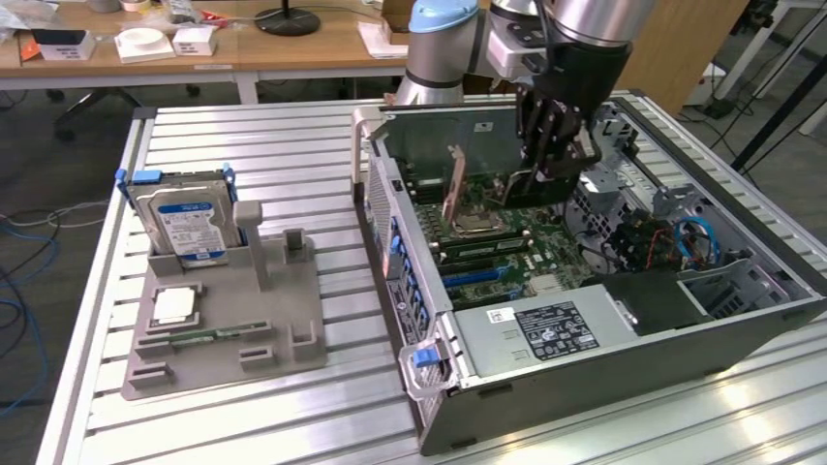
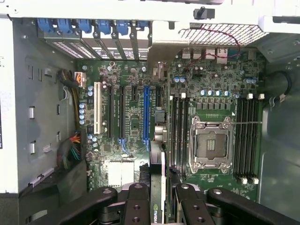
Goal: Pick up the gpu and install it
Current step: 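Insert the gpu into the slot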
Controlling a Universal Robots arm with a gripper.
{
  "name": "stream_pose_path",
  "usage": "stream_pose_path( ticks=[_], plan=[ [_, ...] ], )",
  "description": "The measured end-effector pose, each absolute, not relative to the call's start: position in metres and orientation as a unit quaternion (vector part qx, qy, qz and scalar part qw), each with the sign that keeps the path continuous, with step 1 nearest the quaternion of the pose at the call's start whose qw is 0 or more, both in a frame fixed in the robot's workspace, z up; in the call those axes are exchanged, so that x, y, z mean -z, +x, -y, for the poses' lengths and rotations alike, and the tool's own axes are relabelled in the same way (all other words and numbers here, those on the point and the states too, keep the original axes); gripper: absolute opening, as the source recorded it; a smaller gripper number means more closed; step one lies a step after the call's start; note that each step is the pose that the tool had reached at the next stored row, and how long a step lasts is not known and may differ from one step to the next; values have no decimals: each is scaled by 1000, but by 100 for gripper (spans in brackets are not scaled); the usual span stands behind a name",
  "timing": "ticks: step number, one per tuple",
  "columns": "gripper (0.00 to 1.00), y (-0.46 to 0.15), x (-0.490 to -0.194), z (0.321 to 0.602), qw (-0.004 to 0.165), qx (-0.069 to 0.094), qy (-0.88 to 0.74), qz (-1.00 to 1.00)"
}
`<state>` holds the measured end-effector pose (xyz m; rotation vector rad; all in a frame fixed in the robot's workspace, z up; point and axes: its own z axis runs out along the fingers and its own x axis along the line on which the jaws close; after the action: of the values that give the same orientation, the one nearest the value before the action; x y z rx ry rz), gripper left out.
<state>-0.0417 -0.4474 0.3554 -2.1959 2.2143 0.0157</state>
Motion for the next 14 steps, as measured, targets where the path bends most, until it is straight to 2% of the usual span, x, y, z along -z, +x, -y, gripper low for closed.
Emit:
stream_pose_path(
  ticks=[14],
  plan=[
    [26, -42, -345, 451, 11, -5, -681, -732]
  ],
)
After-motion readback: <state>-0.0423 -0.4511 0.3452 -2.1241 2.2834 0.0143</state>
